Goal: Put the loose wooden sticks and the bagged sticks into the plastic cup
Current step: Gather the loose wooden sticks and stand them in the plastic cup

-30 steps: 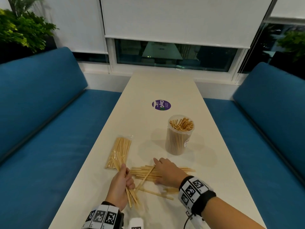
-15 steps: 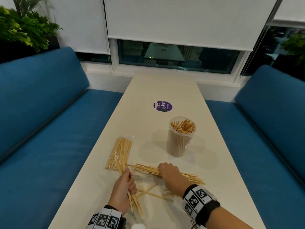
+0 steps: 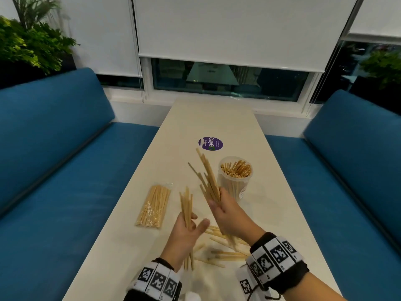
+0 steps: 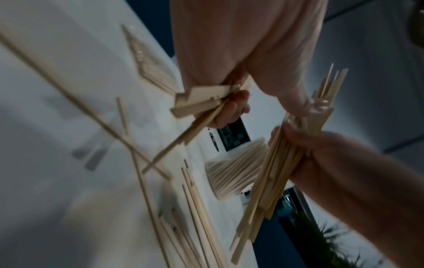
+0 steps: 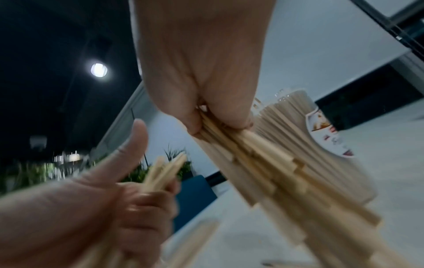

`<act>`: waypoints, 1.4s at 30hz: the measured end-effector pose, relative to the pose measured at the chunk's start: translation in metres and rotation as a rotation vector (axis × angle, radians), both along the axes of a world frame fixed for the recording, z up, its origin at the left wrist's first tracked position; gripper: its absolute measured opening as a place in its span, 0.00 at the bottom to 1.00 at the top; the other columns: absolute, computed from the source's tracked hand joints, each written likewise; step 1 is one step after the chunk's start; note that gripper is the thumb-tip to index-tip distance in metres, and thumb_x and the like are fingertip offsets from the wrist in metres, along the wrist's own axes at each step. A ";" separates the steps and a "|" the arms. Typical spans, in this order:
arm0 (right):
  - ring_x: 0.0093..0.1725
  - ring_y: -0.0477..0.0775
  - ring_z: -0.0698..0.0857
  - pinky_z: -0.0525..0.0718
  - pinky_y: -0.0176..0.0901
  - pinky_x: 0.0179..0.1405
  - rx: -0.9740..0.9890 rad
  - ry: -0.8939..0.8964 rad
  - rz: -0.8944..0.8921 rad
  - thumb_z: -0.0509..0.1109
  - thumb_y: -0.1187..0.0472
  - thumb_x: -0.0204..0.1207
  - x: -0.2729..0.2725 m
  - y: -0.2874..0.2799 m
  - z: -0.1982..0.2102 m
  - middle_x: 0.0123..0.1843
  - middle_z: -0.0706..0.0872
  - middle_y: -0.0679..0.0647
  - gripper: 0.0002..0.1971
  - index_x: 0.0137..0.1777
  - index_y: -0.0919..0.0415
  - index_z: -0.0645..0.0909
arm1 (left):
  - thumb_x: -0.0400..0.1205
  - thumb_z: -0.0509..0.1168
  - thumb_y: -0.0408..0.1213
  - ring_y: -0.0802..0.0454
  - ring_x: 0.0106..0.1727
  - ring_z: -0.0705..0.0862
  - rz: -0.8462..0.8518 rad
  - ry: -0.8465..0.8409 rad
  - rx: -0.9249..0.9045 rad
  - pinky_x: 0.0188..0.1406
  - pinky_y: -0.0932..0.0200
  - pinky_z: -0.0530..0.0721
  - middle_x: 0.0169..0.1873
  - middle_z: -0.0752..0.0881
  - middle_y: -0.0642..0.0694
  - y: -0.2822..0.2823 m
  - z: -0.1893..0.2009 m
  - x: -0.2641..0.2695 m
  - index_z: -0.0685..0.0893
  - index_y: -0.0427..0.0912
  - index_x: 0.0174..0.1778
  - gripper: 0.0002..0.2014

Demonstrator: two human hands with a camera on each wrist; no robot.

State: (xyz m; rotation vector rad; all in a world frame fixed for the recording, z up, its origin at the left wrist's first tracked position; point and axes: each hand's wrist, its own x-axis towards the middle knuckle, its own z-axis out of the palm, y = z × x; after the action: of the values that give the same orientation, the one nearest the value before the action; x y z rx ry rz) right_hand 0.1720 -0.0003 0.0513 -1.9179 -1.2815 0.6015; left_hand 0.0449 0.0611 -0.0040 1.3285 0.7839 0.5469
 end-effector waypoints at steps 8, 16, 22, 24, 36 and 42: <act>0.49 0.49 0.84 0.78 0.70 0.60 0.168 0.719 -0.105 0.58 0.61 0.83 -0.018 -0.003 0.016 0.51 0.83 0.52 0.16 0.70 0.58 0.68 | 0.71 0.75 0.44 0.58 0.55 0.84 -0.338 0.028 0.188 0.51 0.62 0.86 0.55 0.84 0.48 0.004 0.013 0.018 0.71 0.56 0.57 0.23; 0.62 0.48 0.78 0.76 0.53 0.70 0.127 0.605 -0.082 0.58 0.57 0.84 -0.024 -0.010 0.016 0.59 0.79 0.50 0.14 0.68 0.53 0.67 | 0.80 0.66 0.41 0.62 0.24 0.73 -0.488 -0.013 0.072 0.27 0.68 0.73 0.23 0.76 0.56 -0.003 0.022 0.013 0.78 0.43 0.40 0.07; 0.67 0.50 0.64 0.67 0.47 0.74 0.064 0.153 -0.137 0.59 0.51 0.82 -0.023 -0.006 0.013 0.65 0.64 0.54 0.22 0.72 0.59 0.63 | 0.81 0.64 0.42 0.60 0.22 0.71 -0.520 0.081 0.123 0.24 0.69 0.72 0.20 0.75 0.56 -0.003 0.029 0.017 0.77 0.41 0.35 0.11; 0.66 0.49 0.61 0.65 0.50 0.75 0.084 0.034 -0.203 0.63 0.49 0.79 -0.020 -0.007 0.014 0.66 0.62 0.53 0.27 0.74 0.59 0.62 | 0.81 0.63 0.46 0.60 0.23 0.71 -0.504 0.120 0.147 0.25 0.68 0.71 0.21 0.75 0.56 -0.004 0.028 0.019 0.77 0.42 0.36 0.13; 0.66 0.42 0.75 0.77 0.35 0.65 0.575 -0.045 -0.234 0.63 0.64 0.80 -0.001 -0.004 0.047 0.72 0.67 0.45 0.31 0.70 0.31 0.52 | 0.83 0.57 0.42 0.53 0.33 0.72 -0.436 0.369 0.479 0.35 0.59 0.71 0.32 0.72 0.51 -0.013 0.032 0.024 0.71 0.47 0.40 0.06; 0.47 0.45 0.88 0.84 0.27 0.47 0.700 0.197 -0.317 0.54 0.68 0.84 0.001 -0.004 0.042 0.59 0.78 0.55 0.27 0.69 0.33 0.56 | 0.83 0.59 0.48 0.58 0.40 0.73 -0.392 0.245 0.586 0.41 0.68 0.72 0.51 0.74 0.45 -0.012 0.028 0.020 0.74 0.38 0.56 0.16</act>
State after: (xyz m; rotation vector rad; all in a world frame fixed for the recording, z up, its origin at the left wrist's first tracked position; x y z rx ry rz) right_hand 0.1732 -0.0047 0.0932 -1.3874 -0.8753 0.1356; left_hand 0.0645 0.0489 0.0241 2.0654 0.5490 0.3064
